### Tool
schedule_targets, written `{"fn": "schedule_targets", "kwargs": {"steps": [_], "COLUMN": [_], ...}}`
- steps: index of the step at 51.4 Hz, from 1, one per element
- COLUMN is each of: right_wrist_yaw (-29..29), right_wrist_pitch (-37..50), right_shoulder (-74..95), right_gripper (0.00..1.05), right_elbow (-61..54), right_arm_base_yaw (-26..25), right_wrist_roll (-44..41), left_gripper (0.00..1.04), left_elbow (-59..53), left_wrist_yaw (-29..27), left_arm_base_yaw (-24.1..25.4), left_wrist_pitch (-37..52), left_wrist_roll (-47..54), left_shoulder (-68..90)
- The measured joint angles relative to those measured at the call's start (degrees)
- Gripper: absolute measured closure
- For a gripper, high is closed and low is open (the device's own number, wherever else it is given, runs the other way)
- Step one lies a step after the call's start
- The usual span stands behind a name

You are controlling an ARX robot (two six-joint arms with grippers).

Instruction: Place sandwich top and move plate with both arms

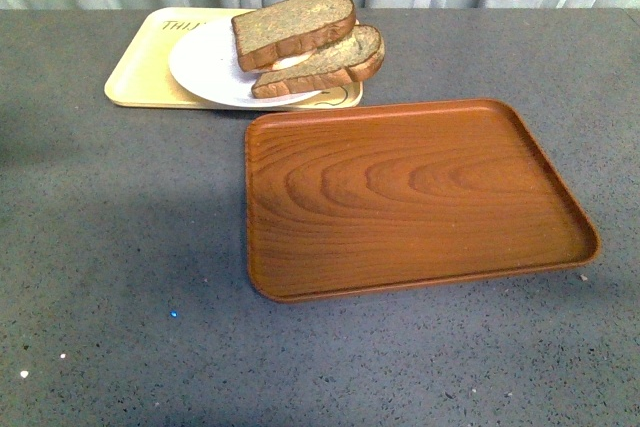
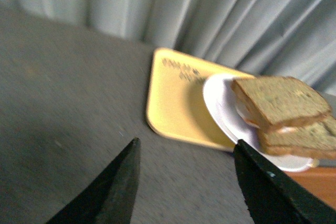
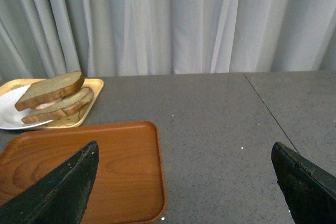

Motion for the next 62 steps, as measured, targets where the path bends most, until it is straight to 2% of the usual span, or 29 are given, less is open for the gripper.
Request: {"fn": "schedule_targets", "kwargs": {"steps": [3,5,13,19,25,33,42,62], "right_wrist_yaw": [0.04,0.02,-0.02,0.02,0.02,0.02,0.0,0.0], "right_wrist_pitch": [0.0,0.0,0.0,0.0,0.0,0.0,0.0,0.0], "right_shoulder": [0.0,0.0,0.0,0.0,0.0,0.0,0.0,0.0], "right_gripper": [0.09,0.09,0.09,0.09,0.09,0.09,0.09,0.09], "right_elbow": [0.0,0.0,0.0,0.0,0.0,0.0,0.0,0.0], "right_arm_base_yaw": [0.0,0.0,0.0,0.0,0.0,0.0,0.0,0.0], "right_wrist_roll": [0.0,0.0,0.0,0.0,0.0,0.0,0.0,0.0], "left_gripper": [0.7,0.79,1.04,1.03,1.03,1.03,1.03,1.03], "left_elbow": [-3.61,-6.16,-11.34,-13.75,-15.82,-17.94,-18.23,-20.37], "left_wrist_yaw": [-4.98,-6.32,-7.3,-10.73,-10.71,-11.08,-11.1,-11.1], "left_arm_base_yaw": [-0.63,-0.98,-1.95,-4.44,-5.88,-5.88,-5.88,-5.88], "left_wrist_pitch": [3.13,2.89,-0.31,-3.32,-6.88,-12.5,-24.94,-38.1], "left_wrist_roll": [7.06,9.62,12.59,13.31,13.68,13.77,13.9,13.94], "left_shoulder": [-4.72,-7.96,-15.93,-21.29,-26.95,-34.71,-47.34,-63.3]}}
